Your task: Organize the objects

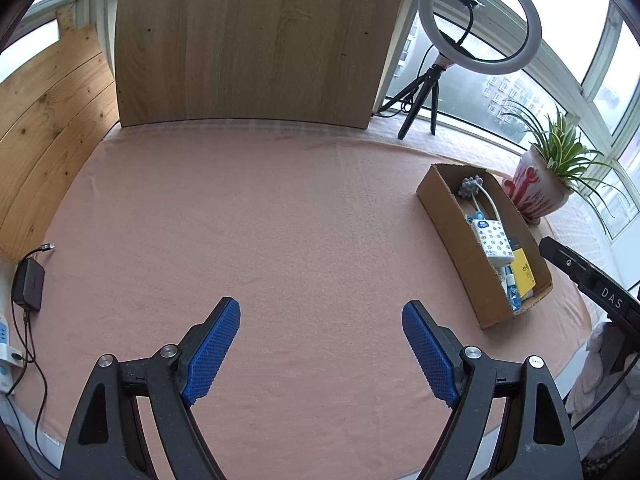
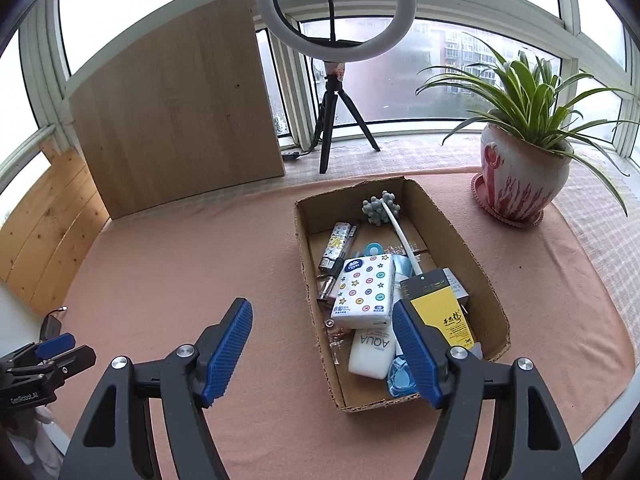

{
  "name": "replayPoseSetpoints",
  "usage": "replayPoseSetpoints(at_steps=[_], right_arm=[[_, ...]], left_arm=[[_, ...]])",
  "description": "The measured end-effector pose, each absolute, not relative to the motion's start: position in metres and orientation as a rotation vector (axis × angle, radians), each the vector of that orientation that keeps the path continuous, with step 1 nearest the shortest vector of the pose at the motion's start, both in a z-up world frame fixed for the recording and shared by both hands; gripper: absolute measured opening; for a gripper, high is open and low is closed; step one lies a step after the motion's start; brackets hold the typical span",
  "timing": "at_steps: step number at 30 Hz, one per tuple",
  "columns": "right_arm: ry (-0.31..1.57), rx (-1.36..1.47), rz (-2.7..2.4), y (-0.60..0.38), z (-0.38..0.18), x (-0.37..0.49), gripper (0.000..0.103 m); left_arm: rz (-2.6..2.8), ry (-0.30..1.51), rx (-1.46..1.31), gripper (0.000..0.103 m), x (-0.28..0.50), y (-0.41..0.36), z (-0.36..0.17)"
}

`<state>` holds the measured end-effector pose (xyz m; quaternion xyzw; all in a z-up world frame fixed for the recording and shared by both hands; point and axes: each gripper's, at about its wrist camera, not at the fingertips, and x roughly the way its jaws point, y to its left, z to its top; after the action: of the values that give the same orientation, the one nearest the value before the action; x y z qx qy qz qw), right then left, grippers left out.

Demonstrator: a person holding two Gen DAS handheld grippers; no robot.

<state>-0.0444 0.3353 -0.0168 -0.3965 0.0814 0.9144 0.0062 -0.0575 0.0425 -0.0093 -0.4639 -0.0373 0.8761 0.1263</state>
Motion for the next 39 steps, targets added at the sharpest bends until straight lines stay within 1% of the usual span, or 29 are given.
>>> replayPoseSetpoints(at_steps=[7, 12, 26, 39], right_arm=[[0.207, -1.248, 2.91, 0.29, -0.012, -0.029, 0.07], [0.197, -1.246, 2.925, 0.266, -0.012, -0.023, 0.07], [0.146, -1.201, 2.944, 0.222, -0.001, -0.014, 0.071], [0.168, -1.165, 2.924, 0.211, 0.0, -0.007, 0.071]], left_arm=[[2.647, -0.025, -1.272, 0.089, -0.042, 0.026, 0.016], [2.682, -0.045, -1.254, 0.09, -0.034, 0.008, 0.024], [2.714, -0.025, -1.251, 0.09, -0.028, -0.017, 0.027], [2.704, -0.004, -1.267, 0.09, -0.03, -0.018, 0.022]])
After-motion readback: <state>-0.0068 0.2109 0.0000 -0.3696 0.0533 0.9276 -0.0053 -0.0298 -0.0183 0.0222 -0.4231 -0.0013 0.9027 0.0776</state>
